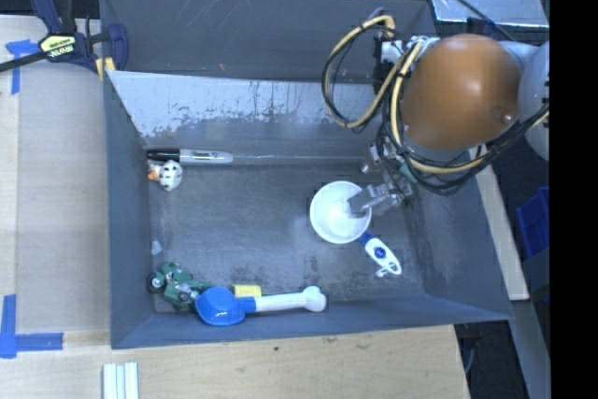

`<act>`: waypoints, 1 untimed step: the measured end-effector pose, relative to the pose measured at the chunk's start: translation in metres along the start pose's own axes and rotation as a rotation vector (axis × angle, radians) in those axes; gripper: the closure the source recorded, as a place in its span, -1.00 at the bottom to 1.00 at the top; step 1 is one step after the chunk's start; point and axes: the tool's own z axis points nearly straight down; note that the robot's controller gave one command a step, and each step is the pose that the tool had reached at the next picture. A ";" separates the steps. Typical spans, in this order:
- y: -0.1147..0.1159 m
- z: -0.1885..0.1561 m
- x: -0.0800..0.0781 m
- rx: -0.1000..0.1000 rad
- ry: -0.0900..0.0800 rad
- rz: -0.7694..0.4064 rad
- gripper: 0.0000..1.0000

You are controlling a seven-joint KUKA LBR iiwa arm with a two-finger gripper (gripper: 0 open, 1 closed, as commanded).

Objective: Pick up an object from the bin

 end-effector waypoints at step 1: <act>0.026 -0.067 -0.058 0.006 -0.003 -0.050 1.00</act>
Offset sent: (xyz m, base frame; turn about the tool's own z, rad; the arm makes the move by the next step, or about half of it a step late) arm -0.0354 0.0492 0.0627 -0.0443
